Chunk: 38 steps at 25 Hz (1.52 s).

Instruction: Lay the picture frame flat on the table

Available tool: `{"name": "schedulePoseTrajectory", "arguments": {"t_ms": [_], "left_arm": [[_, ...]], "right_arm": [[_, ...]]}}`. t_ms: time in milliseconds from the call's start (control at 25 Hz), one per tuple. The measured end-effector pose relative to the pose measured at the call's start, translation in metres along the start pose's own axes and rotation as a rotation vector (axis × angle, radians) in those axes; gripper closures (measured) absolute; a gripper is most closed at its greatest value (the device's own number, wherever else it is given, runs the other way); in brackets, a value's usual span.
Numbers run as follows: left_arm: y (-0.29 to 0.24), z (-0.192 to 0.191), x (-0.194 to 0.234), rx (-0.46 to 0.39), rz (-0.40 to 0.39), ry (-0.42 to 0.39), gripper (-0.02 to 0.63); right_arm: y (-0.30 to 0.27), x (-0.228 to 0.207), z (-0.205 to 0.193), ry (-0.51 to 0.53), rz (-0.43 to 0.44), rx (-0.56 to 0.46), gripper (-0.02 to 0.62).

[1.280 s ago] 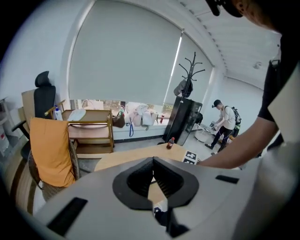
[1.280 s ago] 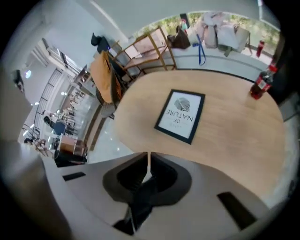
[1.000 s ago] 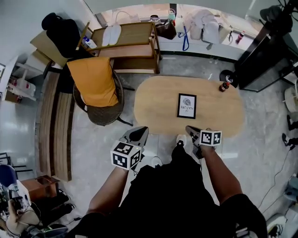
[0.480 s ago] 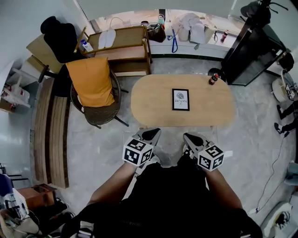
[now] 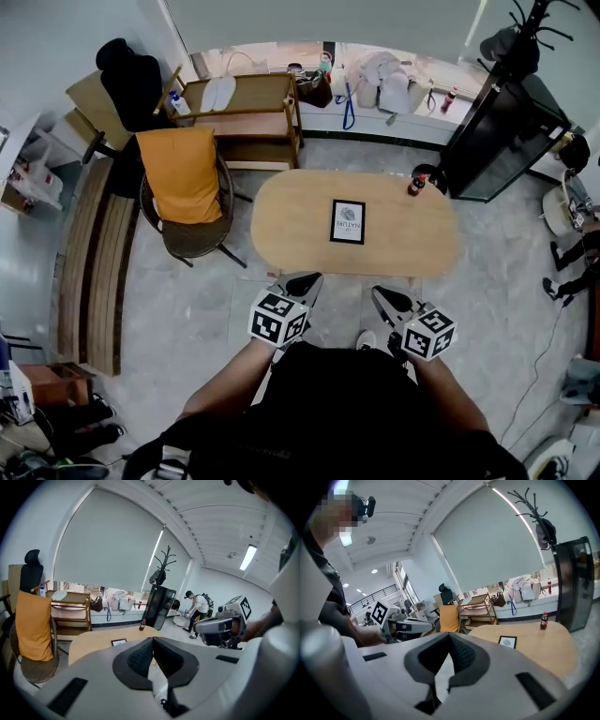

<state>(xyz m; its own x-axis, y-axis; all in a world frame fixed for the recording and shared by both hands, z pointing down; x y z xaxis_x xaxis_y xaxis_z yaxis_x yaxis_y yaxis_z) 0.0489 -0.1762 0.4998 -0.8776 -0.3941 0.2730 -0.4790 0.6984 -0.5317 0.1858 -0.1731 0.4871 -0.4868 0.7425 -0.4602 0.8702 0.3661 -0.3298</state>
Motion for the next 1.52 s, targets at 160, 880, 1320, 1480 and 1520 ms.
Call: {"name": "schedulePoseTrajectory", "arguments": {"t_ms": [160,880,1320,1480,1520], "left_arm": [[-0.014,0.01,-0.037,-0.016,-0.005,-0.046,0.601],[-0.024,0.005,-0.067,0.031,0.006,-0.096,0.601],[-0.019,0.01,-0.058,0.022,0.015,-0.1,0.601],[-0.018,0.011,-0.058,0.021,0.013,-0.104,0.601],[-0.019,0.011,-0.057,0.02,0.013,-0.104,0.601]], "right_arm": [[0.02,-0.014,0.008,0.013,0.029,-0.012,0.594],[0.037,-0.025,0.009,-0.01,0.029,-0.1,0.594],[0.03,-0.023,0.012,-0.012,0.031,-0.099,0.594],[0.028,-0.023,0.013,-0.01,0.031,-0.099,0.594],[0.027,-0.023,0.013,-0.009,0.031,-0.099,0.594]]}}
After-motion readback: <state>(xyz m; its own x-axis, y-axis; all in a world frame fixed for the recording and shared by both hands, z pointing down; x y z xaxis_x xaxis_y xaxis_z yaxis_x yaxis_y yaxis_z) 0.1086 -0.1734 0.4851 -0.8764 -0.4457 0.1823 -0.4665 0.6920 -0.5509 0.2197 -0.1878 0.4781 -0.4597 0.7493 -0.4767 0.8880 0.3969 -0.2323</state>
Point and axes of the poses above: the fingertips, and each gripper's own axes: y backward along the fingers, x to its left, z out of its top, the point moved 1 cm from there along y, backward along the fingers, and after that the axes turned 5 degrees about z, right-handed, at the moved point
